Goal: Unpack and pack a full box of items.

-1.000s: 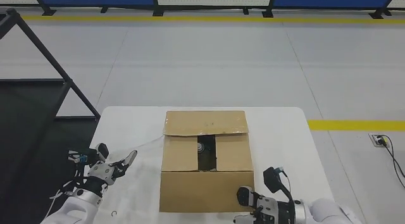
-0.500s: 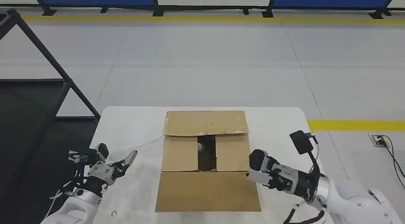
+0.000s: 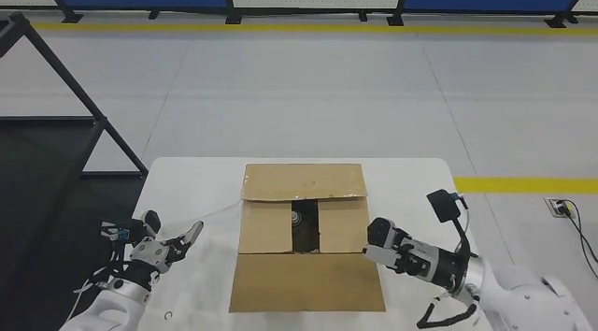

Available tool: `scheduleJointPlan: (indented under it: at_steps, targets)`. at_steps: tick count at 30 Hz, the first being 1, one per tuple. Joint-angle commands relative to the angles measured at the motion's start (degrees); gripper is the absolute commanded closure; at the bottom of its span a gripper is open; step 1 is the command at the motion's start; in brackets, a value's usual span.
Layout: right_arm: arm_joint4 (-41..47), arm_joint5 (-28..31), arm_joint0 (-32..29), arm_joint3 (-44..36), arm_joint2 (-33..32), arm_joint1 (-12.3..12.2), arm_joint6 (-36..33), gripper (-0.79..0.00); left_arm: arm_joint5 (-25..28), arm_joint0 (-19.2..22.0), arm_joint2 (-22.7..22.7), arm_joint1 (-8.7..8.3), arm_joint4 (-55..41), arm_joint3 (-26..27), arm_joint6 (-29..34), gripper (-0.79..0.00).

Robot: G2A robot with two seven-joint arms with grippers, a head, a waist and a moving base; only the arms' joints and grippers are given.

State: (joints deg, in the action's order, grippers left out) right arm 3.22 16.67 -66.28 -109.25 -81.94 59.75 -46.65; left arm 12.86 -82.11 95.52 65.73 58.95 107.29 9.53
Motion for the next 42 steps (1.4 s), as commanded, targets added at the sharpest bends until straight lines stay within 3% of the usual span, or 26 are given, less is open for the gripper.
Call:
scheduleJointPlan:
  at_steps: [1,5,8,15,27,34,42]
  targets:
    - [3.1,-2.6,2.8,3.1,1.7,0.3,0.0,-0.785,-0.5,0.6,0.0,0.07,-1.0,0.3,-0.5,-0.785]
    - [3.5,-8.0,9.6,10.7,4.8,0.8,0.0,-0.785,-0.3,1.3,-0.1,0.16,-3.1,1.0,-1.2,-0.785]
    - [-1.3,-11.4,13.0,15.2,7.4,1.1,1.7,-0.785,-2.2,1.7,-0.2,0.34,-3.4,0.7,-3.1,-0.785]
    - [3.7,-13.4,18.8,25.6,10.6,2.2,2.0,-0.785,-4.2,1.9,-1.5,0.61,-3.6,0.6,-4.0,-0.785]
    - [5.0,-13.6,18.7,25.3,11.3,2.4,2.2,-0.785,-4.2,1.9,-1.5,0.61,-3.6,0.6,-4.0,-0.785]
    - [8.0,-16.6,21.3,28.4,13.9,3.4,3.7,-0.785,-5.0,0.9,-1.0,0.74,-3.8,1.3,-5.5,-0.785]
    - [12.2,-12.5,25.0,32.4,16.1,4.8,4.8,-0.785,-6.2,-0.1,-0.5,0.91,-4.1,1.5,-6.3,-0.785]
